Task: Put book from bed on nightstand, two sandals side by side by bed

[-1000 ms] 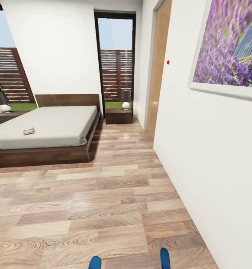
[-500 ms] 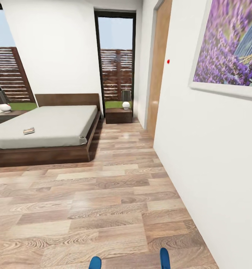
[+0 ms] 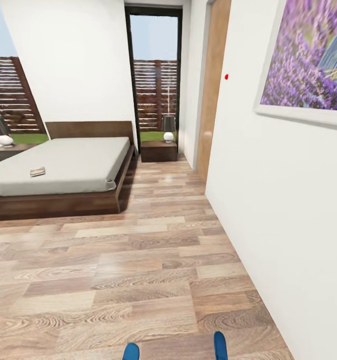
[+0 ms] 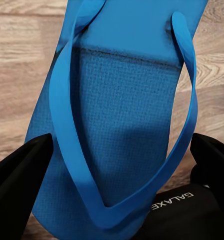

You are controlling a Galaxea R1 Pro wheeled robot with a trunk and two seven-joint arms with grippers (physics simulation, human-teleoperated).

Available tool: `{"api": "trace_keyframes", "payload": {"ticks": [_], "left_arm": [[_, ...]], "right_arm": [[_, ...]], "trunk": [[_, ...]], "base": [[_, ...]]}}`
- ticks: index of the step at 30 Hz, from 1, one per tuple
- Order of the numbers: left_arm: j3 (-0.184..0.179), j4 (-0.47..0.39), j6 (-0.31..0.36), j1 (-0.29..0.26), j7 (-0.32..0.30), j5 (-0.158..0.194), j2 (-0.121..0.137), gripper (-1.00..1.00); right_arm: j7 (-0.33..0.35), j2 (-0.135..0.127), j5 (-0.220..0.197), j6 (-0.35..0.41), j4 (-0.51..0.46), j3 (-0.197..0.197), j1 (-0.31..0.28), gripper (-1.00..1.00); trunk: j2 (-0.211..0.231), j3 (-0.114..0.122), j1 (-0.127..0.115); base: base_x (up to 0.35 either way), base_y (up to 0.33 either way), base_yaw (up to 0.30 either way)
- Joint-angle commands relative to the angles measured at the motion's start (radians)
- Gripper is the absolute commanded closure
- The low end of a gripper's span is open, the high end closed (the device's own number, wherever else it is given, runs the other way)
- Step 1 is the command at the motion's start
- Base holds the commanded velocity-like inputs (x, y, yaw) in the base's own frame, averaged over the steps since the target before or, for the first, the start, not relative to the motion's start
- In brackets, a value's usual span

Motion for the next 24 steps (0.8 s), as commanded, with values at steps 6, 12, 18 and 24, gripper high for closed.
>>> {"api": "trace_keyframes", "payload": {"ticks": [6,12,18,24], "left_arm": [[0.008,0.000,-0.001,-0.001,-0.005,0.001,0.001,1.00],[0.010,-0.002,0.001,-0.001,-0.005,0.004,0.001,1.00],[0.012,-0.004,0.000,-0.001,-0.005,0.005,0.001,1.00],[0.013,-0.008,-0.001,-0.001,-0.003,0.006,0.001,1.00]], "right_arm": [[0.002,0.000,0.009,0.002,0.001,-0.009,-0.001,1.00],[-0.013,-0.001,0.010,0.000,0.000,-0.009,-0.001,1.00],[-0.069,-0.003,0.012,0.000,-0.001,-0.009,-0.001,1.00],[-0.074,-0.008,0.011,0.000,-0.002,-0.014,-0.001,1.00]], "trunk": [[0.000,-0.003,0.000],[0.000,-0.004,0.000],[0.000,-0.004,0.000],[0.000,-0.004,0.000]], "base": [[0.000,0.000,0.000],[0.090,0.000,0.000],[0.297,0.000,0.000],[0.319,0.000,0.000]]}}
